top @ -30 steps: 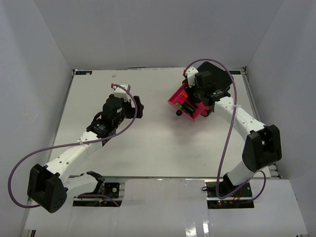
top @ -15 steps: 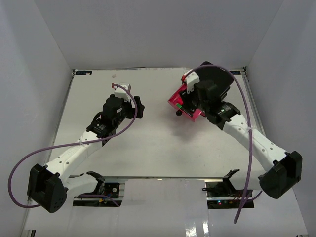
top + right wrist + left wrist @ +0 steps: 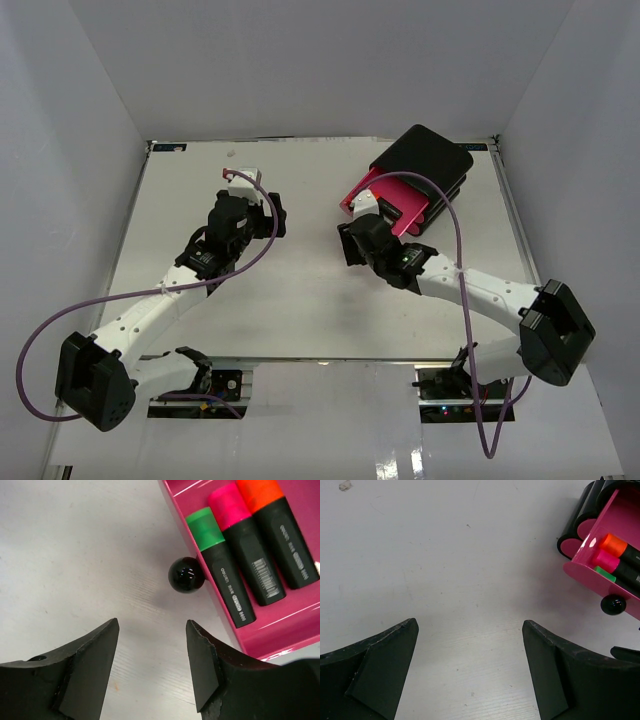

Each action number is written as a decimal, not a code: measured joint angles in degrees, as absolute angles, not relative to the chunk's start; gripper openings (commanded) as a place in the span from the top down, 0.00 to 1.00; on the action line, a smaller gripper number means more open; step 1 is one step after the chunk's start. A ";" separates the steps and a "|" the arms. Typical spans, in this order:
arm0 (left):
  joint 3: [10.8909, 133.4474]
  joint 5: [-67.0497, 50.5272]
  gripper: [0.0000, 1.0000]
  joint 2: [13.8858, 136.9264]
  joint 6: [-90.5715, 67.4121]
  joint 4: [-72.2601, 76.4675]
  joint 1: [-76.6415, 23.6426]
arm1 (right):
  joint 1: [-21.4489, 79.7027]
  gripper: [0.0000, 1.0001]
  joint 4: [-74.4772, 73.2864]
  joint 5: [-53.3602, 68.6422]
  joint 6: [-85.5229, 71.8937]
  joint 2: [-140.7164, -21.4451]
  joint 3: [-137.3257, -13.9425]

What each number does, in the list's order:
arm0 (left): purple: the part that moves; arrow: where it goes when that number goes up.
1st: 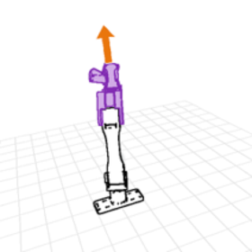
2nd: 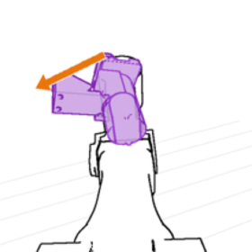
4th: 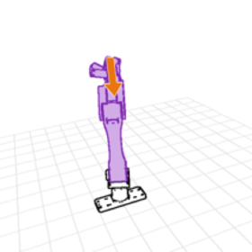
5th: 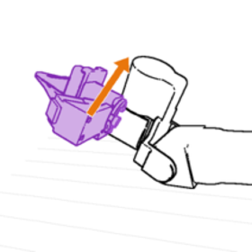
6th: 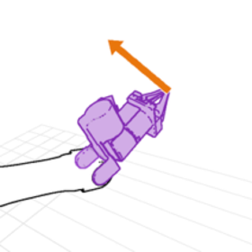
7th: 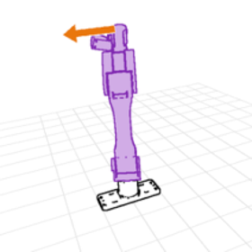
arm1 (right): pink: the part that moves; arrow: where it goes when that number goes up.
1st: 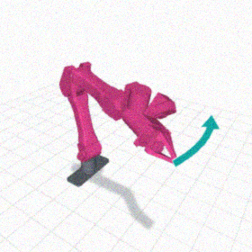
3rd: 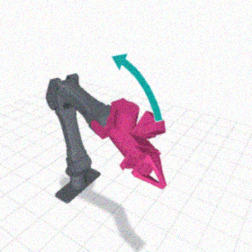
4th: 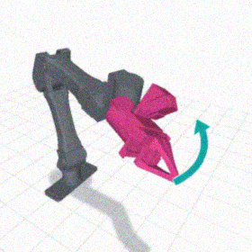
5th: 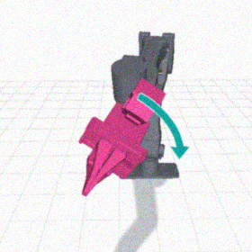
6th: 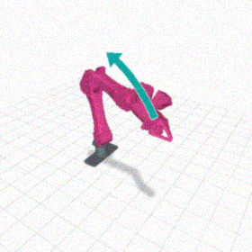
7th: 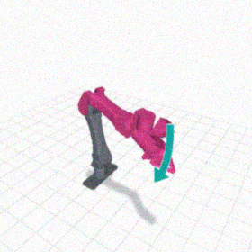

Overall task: Sort the stationery into containers
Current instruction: Close the drawer in the storage box.

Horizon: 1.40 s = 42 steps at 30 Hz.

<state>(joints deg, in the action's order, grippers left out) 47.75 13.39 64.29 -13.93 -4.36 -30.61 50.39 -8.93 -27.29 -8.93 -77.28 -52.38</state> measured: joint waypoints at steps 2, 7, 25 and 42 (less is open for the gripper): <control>47.75 13.89 0.04 64.29 -13.93 -4.36 -30.61 | 50.92 0.38 -8.27 -29.58 -14.55 -78.52 -52.42; 47.75 14.20 0.04 64.29 -13.93 -4.36 -30.61 | 51.42 0.42 -8.49 -32.16 -25.74 -83.02 -53.74; 47.75 14.15 0.04 63.86 -13.93 -4.36 -30.61 | 51.51 0.53 -15.16 -42.98 -44.29 -87.24 -61.08; 47.75 13.65 0.04 63.83 -13.93 -4.34 -30.61 | 49.87 0.50 -16.51 -43.88 -48.60 -90.06 -61.21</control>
